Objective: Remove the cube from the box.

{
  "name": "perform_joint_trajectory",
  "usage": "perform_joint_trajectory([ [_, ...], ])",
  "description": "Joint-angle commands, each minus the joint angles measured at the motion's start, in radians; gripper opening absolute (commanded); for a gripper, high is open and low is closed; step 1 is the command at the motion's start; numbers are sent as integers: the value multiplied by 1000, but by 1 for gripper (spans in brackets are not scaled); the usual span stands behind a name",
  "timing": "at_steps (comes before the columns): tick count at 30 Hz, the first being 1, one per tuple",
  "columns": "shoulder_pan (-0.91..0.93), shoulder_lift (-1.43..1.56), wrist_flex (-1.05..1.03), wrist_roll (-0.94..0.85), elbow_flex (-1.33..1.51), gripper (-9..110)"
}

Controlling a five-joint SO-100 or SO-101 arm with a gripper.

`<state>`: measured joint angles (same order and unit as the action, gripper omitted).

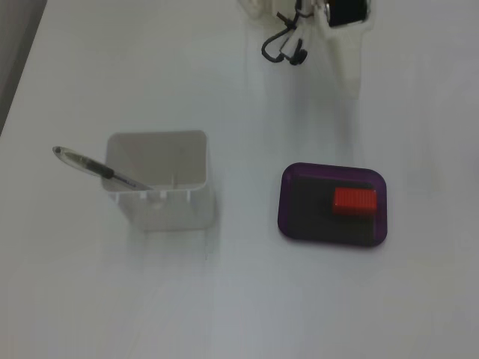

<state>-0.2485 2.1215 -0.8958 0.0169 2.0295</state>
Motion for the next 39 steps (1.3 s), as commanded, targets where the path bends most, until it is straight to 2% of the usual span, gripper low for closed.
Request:
perform_joint_trajectory([
  [1,-14,-184,-34,41,-218,18],
  [10,-14,-577,-72,54,-598,18],
  [24,-2,-1005,-72,41,-965,18],
  [39,0,-1134,-72,38,-1045,17],
])
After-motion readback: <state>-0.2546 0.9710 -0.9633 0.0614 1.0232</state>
